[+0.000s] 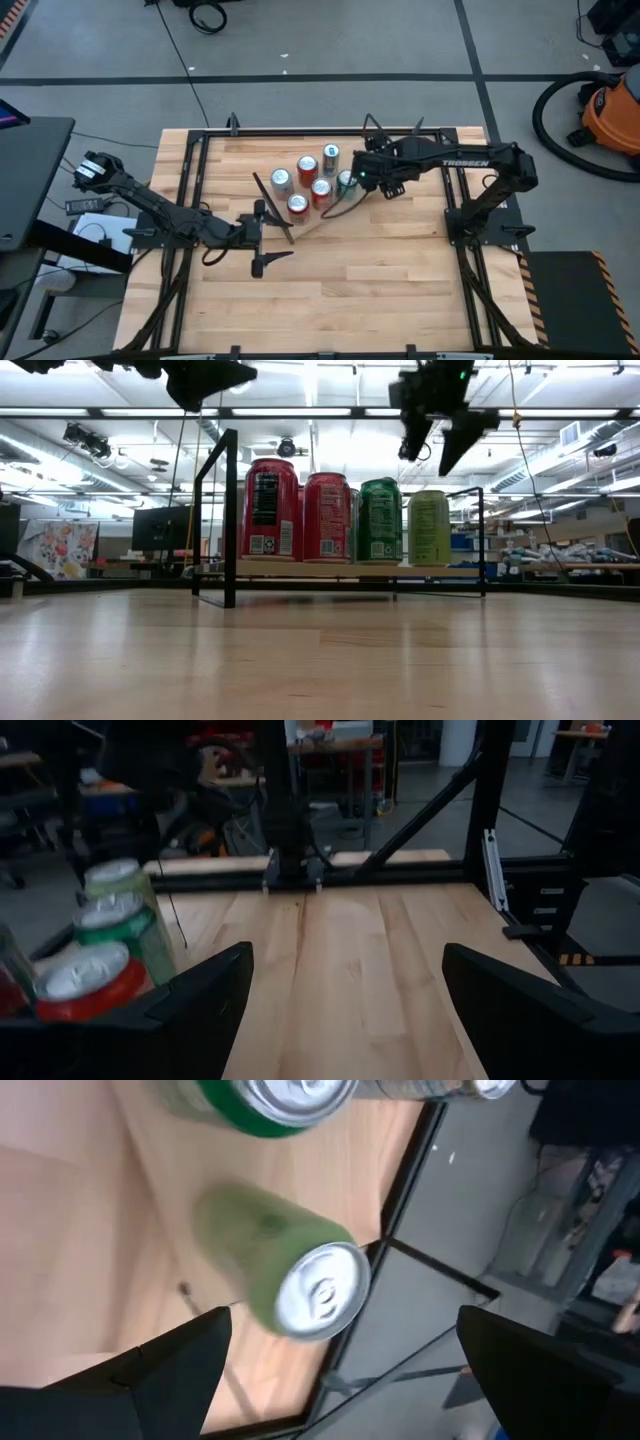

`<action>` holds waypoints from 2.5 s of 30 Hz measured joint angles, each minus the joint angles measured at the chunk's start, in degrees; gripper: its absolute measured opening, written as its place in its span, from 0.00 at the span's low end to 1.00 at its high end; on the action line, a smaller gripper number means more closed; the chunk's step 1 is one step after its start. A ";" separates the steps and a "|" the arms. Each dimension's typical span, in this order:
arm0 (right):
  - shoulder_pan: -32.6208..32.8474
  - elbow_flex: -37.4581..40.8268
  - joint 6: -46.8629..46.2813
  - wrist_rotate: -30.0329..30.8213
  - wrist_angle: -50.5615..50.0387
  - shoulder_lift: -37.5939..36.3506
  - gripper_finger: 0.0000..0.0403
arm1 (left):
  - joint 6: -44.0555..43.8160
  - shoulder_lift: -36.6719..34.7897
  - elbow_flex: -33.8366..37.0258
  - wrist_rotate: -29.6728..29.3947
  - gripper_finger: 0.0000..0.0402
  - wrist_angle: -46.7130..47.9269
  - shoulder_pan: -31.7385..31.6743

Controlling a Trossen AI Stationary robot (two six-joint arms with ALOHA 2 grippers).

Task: Place canned beverage on shelf
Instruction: Return to Home Position

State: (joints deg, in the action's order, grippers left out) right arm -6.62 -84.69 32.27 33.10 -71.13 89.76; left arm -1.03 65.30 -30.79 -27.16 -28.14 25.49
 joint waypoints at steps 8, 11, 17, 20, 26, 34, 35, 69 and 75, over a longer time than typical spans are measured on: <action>7.27 -3.02 -26.97 -0.10 -13.91 -0.84 0.97 | 5.10 -0.07 0.00 -2.39 0.84 -3.81 1.93; 10.46 -1.37 -37.55 -2.08 -15.69 -2.82 0.95 | 4.93 -0.07 0.00 -4.61 0.84 -3.82 2.65; 21.14 8.16 -50.18 -2.44 -5.20 -12.67 0.91 | 5.11 -0.09 0.00 -4.70 0.84 -3.84 3.85; 26.28 13.64 -53.39 -1.18 2.25 -17.80 0.90 | 8.74 -0.10 0.02 -4.68 0.84 -5.70 5.29; 31.93 23.29 -50.76 -1.44 17.00 -27.79 0.89 | 14.58 -1.22 0.02 -4.29 0.83 -8.42 5.45; 31.54 42.51 -40.84 -9.56 45.86 -46.68 0.89 | 12.75 -3.32 0.02 5.89 0.75 -7.87 -5.10; 31.53 44.91 -39.50 -10.72 49.92 -48.76 0.89 | 12.50 -3.70 0.02 6.11 0.74 -7.18 -6.30; 32.37 73.72 -39.30 -8.66 65.40 -83.58 0.89 | 5.29 -30.79 19.23 8.48 0.54 0.31 -6.24; 32.37 78.98 -39.78 -9.02 68.83 -89.77 0.89 | 2.73 -30.54 22.97 8.42 0.51 -4.59 -6.24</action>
State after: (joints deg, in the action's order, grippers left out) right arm 25.76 -5.72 -7.51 24.08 -2.30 -0.02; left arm 1.70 34.75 -7.82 -18.74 -32.73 19.25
